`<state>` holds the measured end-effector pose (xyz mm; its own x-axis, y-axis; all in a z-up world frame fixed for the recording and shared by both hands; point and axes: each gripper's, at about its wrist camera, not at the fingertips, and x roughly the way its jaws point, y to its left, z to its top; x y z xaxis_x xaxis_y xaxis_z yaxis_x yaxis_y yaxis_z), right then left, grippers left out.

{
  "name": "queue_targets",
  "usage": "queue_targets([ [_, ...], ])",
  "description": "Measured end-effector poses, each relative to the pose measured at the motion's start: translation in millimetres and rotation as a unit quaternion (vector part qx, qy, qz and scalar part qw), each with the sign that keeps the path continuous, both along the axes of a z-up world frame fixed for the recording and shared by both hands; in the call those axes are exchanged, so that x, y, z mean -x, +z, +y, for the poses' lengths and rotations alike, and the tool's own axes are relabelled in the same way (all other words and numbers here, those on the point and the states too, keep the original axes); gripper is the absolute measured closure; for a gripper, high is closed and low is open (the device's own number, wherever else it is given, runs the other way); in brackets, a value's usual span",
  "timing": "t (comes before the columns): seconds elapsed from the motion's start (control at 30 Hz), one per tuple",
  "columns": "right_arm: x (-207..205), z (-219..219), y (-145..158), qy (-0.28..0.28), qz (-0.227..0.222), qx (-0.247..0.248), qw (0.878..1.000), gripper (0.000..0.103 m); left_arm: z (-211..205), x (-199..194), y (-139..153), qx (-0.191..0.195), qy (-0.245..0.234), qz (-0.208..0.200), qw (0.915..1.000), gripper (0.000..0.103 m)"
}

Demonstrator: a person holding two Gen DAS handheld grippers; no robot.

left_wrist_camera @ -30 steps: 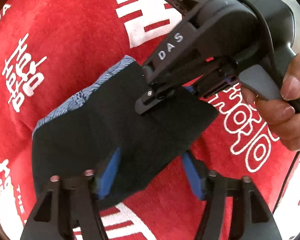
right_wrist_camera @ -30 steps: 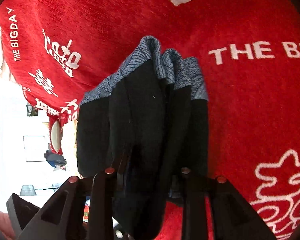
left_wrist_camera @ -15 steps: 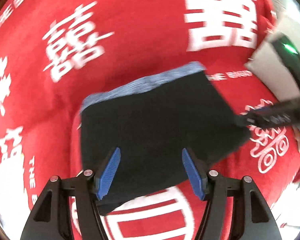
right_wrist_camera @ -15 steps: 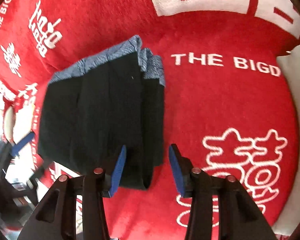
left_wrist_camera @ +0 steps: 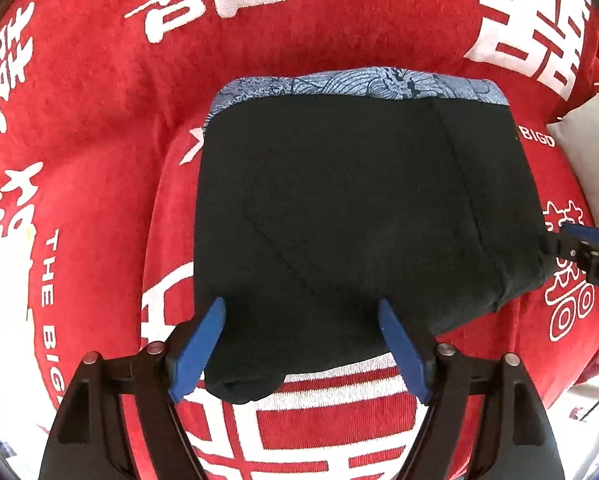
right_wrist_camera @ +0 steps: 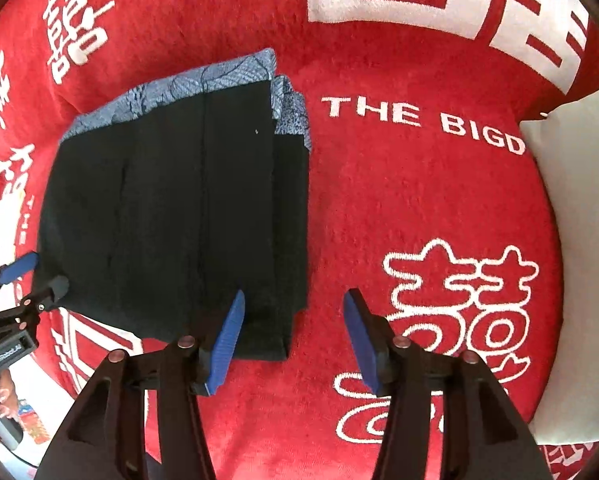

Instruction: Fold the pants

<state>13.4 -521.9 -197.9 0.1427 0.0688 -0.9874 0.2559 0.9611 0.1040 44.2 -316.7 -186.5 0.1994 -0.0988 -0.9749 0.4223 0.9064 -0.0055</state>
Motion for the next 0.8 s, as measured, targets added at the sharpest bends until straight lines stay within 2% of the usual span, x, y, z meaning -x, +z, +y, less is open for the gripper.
queue_targets([
  [0.3,-2,18,-13,0.008,0.011,0.035,0.999,0.045,2,-6,-7,0.001,-0.003,0.003,1.0,0.023],
  [0.5,3,11,-12,-0.008,0.009,0.016,1.0,0.045,-1,-7,-5,-0.002,-0.003,0.005,1.0,0.023],
  [0.8,18,1,-8,-0.012,0.002,0.014,1.0,0.045,-4,-7,-4,-0.004,-0.006,0.006,1.0,0.023],
])
